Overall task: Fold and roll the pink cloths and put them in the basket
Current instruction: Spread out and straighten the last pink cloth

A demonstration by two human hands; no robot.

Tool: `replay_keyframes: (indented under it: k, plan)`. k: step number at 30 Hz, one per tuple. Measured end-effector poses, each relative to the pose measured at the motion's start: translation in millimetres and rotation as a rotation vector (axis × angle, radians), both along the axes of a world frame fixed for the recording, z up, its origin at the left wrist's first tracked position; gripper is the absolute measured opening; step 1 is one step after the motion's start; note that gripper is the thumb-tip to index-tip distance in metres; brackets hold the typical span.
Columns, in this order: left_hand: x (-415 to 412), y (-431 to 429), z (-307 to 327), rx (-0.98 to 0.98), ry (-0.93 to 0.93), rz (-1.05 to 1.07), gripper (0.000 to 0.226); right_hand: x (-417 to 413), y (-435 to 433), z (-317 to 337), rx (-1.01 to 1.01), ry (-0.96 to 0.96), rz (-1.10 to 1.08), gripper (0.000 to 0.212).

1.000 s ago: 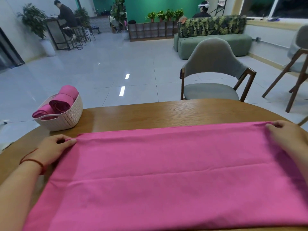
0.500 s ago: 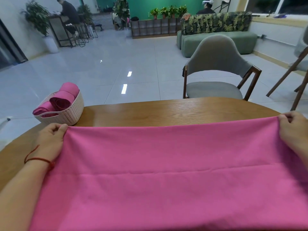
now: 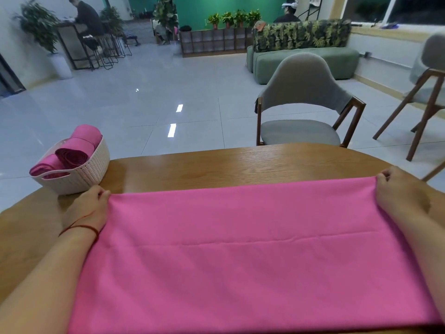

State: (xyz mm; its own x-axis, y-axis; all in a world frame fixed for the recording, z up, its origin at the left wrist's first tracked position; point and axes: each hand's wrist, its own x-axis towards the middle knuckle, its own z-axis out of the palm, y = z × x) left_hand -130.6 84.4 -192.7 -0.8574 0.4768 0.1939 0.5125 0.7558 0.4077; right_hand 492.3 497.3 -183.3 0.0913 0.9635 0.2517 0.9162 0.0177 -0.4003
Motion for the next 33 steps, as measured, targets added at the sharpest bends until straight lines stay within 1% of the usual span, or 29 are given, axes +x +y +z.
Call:
replay_keyframes:
  k: [3,5,8,13,15,17,20,23,25,26,27,29,31,32,33]
  plan:
    - [1,2,0,0.008,0.034,-0.048,0.020,2,-2,3,-0.015,-0.017,-0.011,0.025]
    - [1,0,-1,0.003,0.070,-0.079,0.016,0,-2,4,-0.029,-0.030,0.019,0.023]
    - [-4,0,-3,-0.060,0.144,-0.095,0.011,-4,0,5,-0.062,-0.082,0.010,0.025]
    - [-17,3,-4,-0.077,0.147,-0.120,0.011,-5,1,5,-0.099,-0.123,0.001,0.028]
    - [-19,6,-4,-0.140,0.183,-0.101,0.013,-6,1,5,-0.086,-0.125,0.017,0.028]
    - [-9,14,-2,-0.242,0.261,-0.067,0.015,-4,5,5,-0.091,-0.124,0.052,0.028]
    - [26,37,4,-0.282,0.306,-0.131,0.018,-4,11,5,-0.085,-0.173,0.117,0.031]
    - [73,68,4,-0.195,0.270,-0.306,0.031,-21,6,3,0.016,-0.178,0.197,0.029]
    - [99,88,3,-0.102,0.226,-0.452,0.039,-31,2,5,0.006,-0.153,0.223,0.030]
    - [108,97,1,-0.066,0.180,-0.506,0.038,-31,2,7,-0.015,-0.133,0.214,0.033]
    - [112,103,-1,-0.037,0.142,-0.533,0.035,-28,4,7,-0.028,-0.098,0.202,0.035]
    - [113,109,-6,0.015,0.103,-0.541,0.027,-18,7,9,-0.023,0.029,0.180,0.037]
    - [111,109,-10,0.053,0.101,-0.538,0.013,-10,7,12,0.005,0.158,0.165,0.032]
    - [110,108,-12,0.065,0.108,-0.548,0.007,-8,5,14,0.034,0.190,0.173,0.028]
    - [109,108,-13,0.076,0.117,-0.561,0.005,-5,5,15,0.068,0.202,0.187,0.026]
